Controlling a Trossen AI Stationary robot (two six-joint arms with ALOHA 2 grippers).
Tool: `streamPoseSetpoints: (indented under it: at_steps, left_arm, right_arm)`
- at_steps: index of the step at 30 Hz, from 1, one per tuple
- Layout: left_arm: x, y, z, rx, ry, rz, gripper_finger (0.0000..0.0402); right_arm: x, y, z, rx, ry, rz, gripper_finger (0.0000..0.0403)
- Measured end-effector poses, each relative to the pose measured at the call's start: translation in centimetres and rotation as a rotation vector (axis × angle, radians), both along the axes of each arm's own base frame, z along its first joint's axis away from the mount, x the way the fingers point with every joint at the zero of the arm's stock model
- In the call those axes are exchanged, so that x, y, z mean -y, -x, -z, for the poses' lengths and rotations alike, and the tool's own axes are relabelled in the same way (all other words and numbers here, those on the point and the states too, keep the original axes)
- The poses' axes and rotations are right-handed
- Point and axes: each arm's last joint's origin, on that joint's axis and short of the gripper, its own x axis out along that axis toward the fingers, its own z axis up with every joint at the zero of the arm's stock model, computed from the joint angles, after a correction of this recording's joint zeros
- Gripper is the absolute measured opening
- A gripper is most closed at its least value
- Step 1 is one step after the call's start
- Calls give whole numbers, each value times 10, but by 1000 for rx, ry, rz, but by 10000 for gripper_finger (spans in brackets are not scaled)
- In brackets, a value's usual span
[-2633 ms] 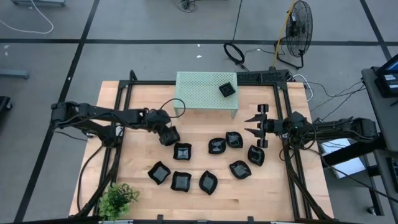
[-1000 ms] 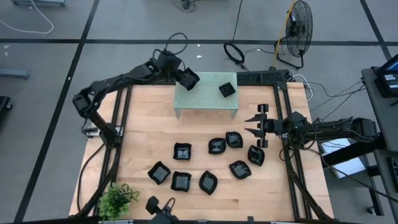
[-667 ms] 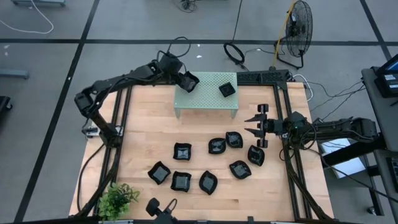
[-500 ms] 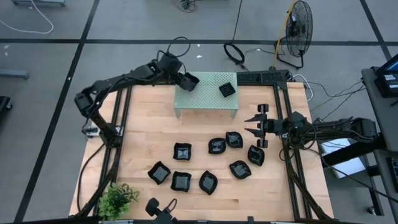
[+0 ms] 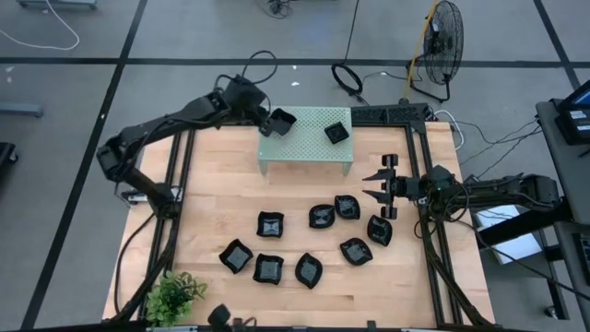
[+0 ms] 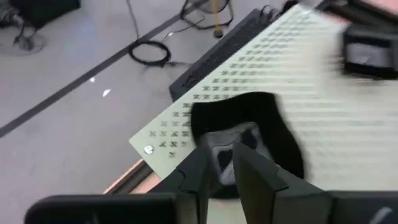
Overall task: Pick & Place Mini shaped plates
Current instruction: Stack the black distorted square plate on top of the other black distorted square plate on the shelf
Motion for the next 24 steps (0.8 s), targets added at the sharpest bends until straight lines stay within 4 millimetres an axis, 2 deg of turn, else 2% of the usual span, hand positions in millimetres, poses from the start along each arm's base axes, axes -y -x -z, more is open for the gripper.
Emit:
streamPoseSetpoints:
  at_steps: [4,9,16,24]
  left_arm:
    - [31,10,-17,-9,23,54,84]
    - [73,8,-17,-83,92,116,117]
    - [138,-3,-1,-173,307,130,171]
    - [204,-4,37,-252,449,133,169]
  right_arm:
    - [0,0,0,0,0,0,125]
    - [0,0,0,0,0,0,125]
    - [0,0,0,-1,-6,-3,125]
    - [0,0,0,-2,-15,-6,125]
